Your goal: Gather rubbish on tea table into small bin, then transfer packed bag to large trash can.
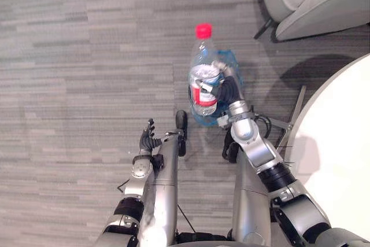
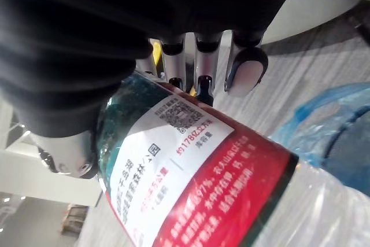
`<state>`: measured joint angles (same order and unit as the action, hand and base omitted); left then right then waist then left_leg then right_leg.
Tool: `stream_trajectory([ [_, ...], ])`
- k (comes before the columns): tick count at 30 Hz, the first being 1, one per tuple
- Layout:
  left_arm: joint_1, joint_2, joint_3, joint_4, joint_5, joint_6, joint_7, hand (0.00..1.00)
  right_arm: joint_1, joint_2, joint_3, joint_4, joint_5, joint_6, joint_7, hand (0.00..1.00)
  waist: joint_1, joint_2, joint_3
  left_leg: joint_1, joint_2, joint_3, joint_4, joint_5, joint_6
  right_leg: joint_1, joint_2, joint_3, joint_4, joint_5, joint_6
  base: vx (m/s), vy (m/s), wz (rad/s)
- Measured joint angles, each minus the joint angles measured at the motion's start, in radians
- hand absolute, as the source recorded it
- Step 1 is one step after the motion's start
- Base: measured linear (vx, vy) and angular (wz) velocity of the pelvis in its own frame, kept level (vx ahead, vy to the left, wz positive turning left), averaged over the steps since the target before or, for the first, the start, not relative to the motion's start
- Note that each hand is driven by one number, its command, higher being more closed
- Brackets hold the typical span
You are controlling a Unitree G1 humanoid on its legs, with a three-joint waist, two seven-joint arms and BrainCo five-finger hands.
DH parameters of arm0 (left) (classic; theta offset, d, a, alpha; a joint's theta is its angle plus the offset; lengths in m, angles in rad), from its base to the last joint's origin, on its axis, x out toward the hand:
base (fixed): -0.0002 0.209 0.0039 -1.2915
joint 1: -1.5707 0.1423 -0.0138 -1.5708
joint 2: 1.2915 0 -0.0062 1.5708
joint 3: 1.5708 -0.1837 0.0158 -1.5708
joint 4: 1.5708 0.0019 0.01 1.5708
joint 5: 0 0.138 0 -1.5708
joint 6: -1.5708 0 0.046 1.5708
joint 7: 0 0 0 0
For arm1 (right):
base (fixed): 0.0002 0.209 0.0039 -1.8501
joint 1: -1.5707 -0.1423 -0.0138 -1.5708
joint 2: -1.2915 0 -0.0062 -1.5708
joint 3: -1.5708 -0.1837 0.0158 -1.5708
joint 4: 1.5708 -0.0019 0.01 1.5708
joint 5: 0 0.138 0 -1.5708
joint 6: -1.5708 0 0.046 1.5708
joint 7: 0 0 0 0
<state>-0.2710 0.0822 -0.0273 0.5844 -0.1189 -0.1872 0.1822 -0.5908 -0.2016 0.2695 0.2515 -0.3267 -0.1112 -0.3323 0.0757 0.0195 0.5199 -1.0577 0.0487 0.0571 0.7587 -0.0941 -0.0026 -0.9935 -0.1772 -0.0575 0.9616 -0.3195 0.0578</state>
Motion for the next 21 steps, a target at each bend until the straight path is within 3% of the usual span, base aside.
stream_trajectory([
  [12, -0.039, 0.0, 0.002, -0.046, -0.029, -0.036, 0.017, 0.0, -0.093, -0.051, -0.069, 0.165, 0.004, 0.037, -0.037, 1.0, 0.017, -0.001, 0.0, -0.135, 0.0, -0.033, 0.025, 0.027, -0.03, -0.147, -0.002, -0.028, 0.092, -0.034, -0.036, -0.01, -0.092, 0.1],
  [13, -0.042, 0.001, 0.002, -0.044, -0.034, -0.035, 0.018, 0.0, -0.096, -0.041, -0.07, 0.166, 0.004, 0.041, -0.041, 0.0, 0.014, -0.001, 0.0, -0.137, 0.0, -0.039, 0.025, 0.026, -0.032, -0.148, -0.002, -0.033, 0.095, -0.037, -0.039, -0.04, -0.073, 0.09],
  [21, -0.047, 0.001, 0.014, -0.065, -0.048, -0.038, 0.018, 0.0, -0.113, -0.011, -0.057, 0.214, 0.003, 0.041, -0.036, 0.0, 0.019, -0.001, 0.001, -0.186, 0.002, -0.045, 0.049, 0.026, -0.035, -0.19, -0.011, -0.047, 0.133, -0.053, -0.041, -0.02, -0.04, 0.08],
])
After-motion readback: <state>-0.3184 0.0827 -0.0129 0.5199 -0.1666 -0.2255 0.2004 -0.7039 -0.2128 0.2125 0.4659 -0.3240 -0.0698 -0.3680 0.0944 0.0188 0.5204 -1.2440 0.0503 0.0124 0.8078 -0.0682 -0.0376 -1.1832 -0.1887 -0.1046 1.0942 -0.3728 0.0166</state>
